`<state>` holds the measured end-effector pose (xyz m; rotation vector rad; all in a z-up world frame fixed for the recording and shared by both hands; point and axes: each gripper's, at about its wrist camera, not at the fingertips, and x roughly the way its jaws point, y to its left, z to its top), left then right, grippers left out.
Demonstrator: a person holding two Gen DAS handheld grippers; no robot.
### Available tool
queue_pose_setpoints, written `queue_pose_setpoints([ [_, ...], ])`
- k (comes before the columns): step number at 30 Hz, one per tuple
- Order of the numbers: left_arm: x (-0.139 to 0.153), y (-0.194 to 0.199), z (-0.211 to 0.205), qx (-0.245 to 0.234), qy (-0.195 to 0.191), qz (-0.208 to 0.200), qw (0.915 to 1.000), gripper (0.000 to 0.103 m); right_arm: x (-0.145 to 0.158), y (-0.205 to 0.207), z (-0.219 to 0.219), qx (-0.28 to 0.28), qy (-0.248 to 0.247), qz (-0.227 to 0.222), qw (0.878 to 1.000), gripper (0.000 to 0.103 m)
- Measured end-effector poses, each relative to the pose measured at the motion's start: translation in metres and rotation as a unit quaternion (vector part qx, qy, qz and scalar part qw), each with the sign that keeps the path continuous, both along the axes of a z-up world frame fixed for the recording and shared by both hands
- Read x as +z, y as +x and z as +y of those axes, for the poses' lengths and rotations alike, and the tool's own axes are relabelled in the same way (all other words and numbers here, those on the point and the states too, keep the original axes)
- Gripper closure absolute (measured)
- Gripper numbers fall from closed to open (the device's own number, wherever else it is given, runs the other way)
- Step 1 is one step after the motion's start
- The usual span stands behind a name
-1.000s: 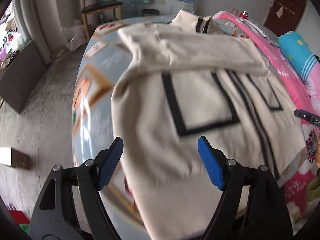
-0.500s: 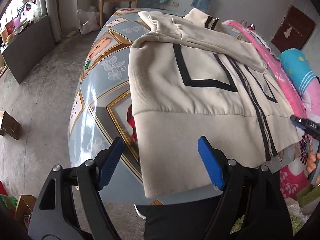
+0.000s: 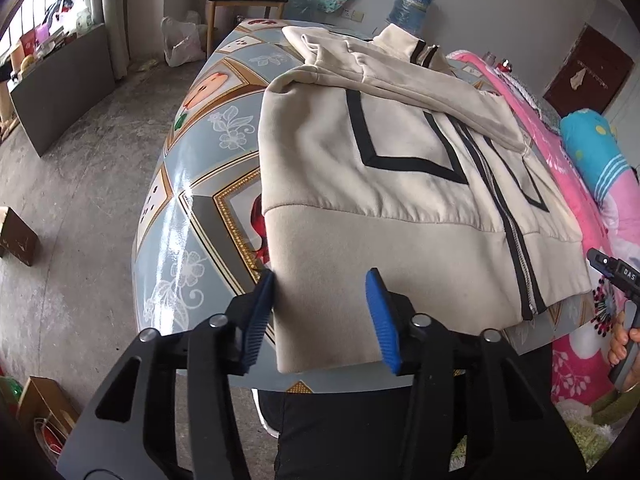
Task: Fold large clothes
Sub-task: 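Close the left gripper on the jacket hem while the right gripper closes on the hem too, then lift the hem with both grippers and fold it up over the jacket body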
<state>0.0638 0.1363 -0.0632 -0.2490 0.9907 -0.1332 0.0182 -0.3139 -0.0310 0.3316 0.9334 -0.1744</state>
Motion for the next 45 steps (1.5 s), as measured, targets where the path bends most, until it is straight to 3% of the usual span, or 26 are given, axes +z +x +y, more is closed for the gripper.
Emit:
queue_pose_setpoints([
  [6, -0.002, 0.011, 0.006, 0.013, -0.022, 0.001, 0.9997, 0.061, -0.023, 0.013, -0.02, -0.014, 0.031, 0.027, 0.999, 0.06],
  [8, -0.001, 0.012, 0.008, 0.015, -0.027, 0.005, 0.9995, 0.063, -0.022, 0.009, -0.016, -0.005, 0.031, 0.03, 0.999, 0.063],
  [10, -0.002, 0.008, 0.011, 0.015, -0.041, 0.011, 0.999, 0.071, -0.024, 0.0, -0.012, 0.003, 0.039, 0.041, 0.998, 0.067],
  [15, -0.005, -0.003, 0.015, 0.015, -0.08, 0.016, 0.9965, 0.074, -0.027, -0.023, -0.004, -0.001, 0.042, 0.051, 0.998, 0.076],
  [20, -0.004, 0.001, 0.0, 0.009, -0.04, 0.005, 0.9991, 0.075, -0.031, -0.018, -0.003, -0.006, 0.04, 0.038, 0.998, 0.084],
  [24, 0.0, 0.001, -0.016, -0.002, 0.024, -0.004, 0.9997, 0.093, -0.024, -0.009, 0.001, -0.001, 0.034, 0.034, 0.999, 0.095],
  [27, 0.021, -0.01, -0.021, -0.008, 0.046, -0.039, 0.9982, 0.094, 0.004, -0.018, 0.008, 0.002, 0.011, 0.002, 1.0, 0.097],
  [31, 0.056, -0.025, -0.021, -0.016, 0.038, -0.075, 0.9963, 0.095, 0.043, -0.032, 0.016, 0.012, -0.006, -0.046, 0.999, 0.098],
  [35, 0.079, -0.042, -0.019, -0.028, 0.025, -0.097, 0.9946, 0.095, 0.062, -0.05, 0.025, 0.025, -0.011, -0.065, 0.998, 0.098],
  [40, 0.086, -0.082, -0.009, -0.029, 0.036, -0.085, 0.9953, 0.095, 0.062, -0.094, 0.026, 0.026, 0.015, -0.046, 0.999, 0.098],
  [45, 0.065, -0.108, 0.003, -0.016, 0.017, -0.046, 0.9986, 0.095, 0.025, -0.112, 0.039, 0.019, 0.021, 0.016, 0.999, 0.098],
])
